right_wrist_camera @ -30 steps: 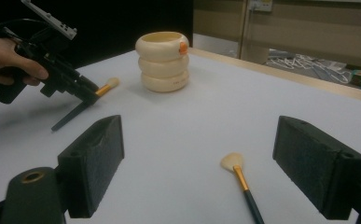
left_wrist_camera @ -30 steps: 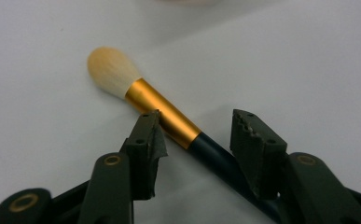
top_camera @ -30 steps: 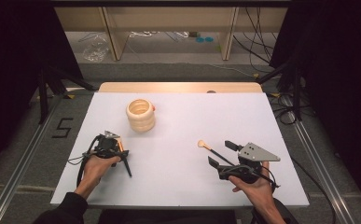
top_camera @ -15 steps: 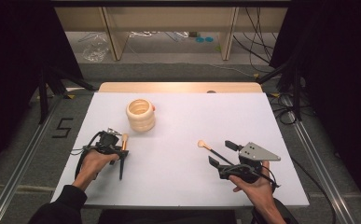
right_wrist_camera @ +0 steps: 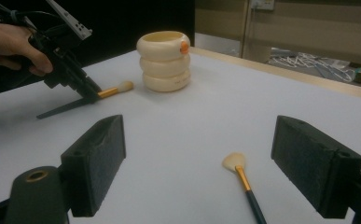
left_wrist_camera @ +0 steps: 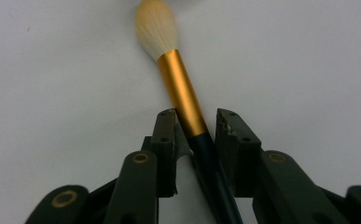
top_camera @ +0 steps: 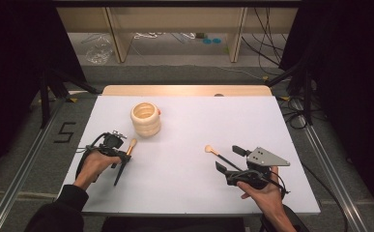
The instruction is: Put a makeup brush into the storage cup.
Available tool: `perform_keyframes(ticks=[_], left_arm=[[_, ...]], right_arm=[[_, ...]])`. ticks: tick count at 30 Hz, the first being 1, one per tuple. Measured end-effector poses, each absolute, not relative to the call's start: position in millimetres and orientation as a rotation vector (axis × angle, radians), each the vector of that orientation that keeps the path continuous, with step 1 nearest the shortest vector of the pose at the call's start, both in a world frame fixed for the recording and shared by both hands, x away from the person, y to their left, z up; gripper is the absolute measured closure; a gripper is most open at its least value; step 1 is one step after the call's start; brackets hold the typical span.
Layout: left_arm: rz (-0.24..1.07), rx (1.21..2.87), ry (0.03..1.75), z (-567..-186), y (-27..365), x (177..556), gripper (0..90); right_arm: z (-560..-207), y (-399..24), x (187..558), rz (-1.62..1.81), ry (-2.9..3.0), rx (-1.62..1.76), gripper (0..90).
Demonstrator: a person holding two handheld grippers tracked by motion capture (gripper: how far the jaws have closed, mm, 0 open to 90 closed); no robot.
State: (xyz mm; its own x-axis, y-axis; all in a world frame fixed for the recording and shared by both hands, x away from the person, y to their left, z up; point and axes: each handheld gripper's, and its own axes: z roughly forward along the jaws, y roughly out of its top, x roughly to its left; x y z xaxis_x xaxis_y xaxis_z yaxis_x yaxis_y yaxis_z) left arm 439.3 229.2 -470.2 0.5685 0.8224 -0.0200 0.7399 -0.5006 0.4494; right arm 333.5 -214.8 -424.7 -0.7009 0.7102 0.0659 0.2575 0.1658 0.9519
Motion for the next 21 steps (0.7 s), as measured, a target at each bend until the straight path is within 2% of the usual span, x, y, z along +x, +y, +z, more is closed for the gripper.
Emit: perform_keyframes(ticks=[19, 21], left_arm=[[0.178, 2.516, 1.244, -464.8, 224.3, 453.4, 75.6], [0.175, 2.566, 1.203, -463.4, 224.6, 456.5, 76.1]], right_arm=[[-424.4, -214.4, 333.7, 1.554, 2.052, 0.919, 19.5], [-424.4, -214.3, 333.7, 1.554, 2.052, 0.919, 19.5]])
